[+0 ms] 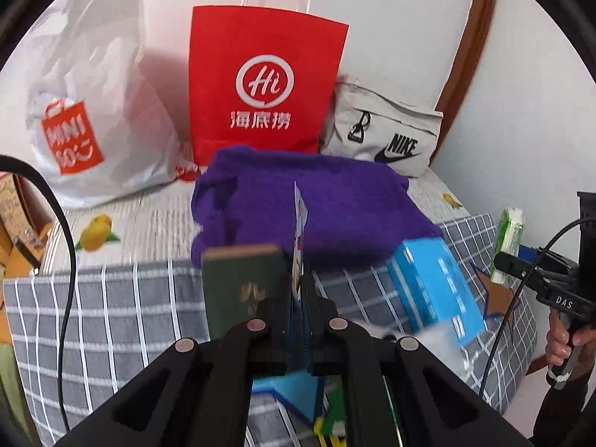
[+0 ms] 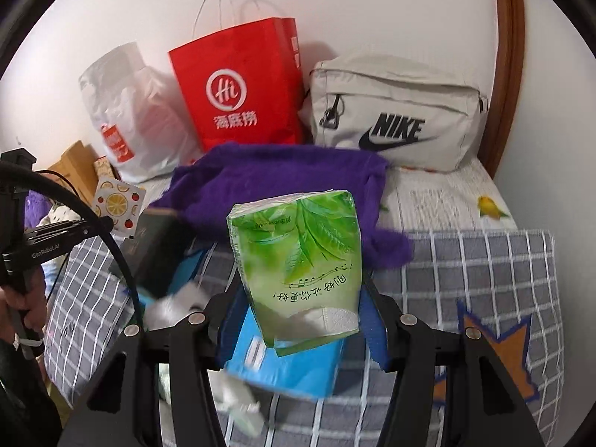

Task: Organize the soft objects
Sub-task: 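Carry the green tissue pack toward the purple towel while the left gripper grasps the orange-print packet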

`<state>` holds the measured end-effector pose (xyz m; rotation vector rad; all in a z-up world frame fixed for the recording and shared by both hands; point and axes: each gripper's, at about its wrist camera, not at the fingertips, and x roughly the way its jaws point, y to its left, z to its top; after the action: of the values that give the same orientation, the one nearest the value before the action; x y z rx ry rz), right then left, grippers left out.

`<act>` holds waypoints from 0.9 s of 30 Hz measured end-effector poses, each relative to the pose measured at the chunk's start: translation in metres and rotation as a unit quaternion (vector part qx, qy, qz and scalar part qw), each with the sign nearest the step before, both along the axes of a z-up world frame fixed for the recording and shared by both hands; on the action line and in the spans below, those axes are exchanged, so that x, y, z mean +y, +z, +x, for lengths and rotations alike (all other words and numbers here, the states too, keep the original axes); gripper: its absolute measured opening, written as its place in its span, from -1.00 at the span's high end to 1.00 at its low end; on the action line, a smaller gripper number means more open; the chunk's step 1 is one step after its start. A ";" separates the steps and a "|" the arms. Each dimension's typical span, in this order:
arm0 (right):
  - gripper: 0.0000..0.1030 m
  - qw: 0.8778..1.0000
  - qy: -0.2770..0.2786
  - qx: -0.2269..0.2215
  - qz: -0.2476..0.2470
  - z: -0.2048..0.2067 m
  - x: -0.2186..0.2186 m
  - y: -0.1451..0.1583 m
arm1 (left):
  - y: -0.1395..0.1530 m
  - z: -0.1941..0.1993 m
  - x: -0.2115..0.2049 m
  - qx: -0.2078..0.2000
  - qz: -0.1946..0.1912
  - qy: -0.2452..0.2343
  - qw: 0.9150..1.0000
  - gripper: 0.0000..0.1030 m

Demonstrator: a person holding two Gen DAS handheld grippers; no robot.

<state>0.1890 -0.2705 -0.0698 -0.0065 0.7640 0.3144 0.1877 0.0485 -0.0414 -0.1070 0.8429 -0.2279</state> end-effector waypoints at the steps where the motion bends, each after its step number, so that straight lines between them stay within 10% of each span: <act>1: -0.08 1.000 0.003 0.000 0.002 0.007 0.000 0.002 | 0.001 0.005 0.000 -0.002 0.002 0.000 1.000 0.89; 27: -0.08 0.988 -0.011 0.152 -0.019 0.233 0.025 -0.059 | -0.032 0.144 -0.003 0.046 -0.022 0.010 0.999 0.89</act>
<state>0.4223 -0.2450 -0.1293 0.0131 1.0713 0.2828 0.3321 0.0458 -0.0737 -0.1674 0.9283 -0.2245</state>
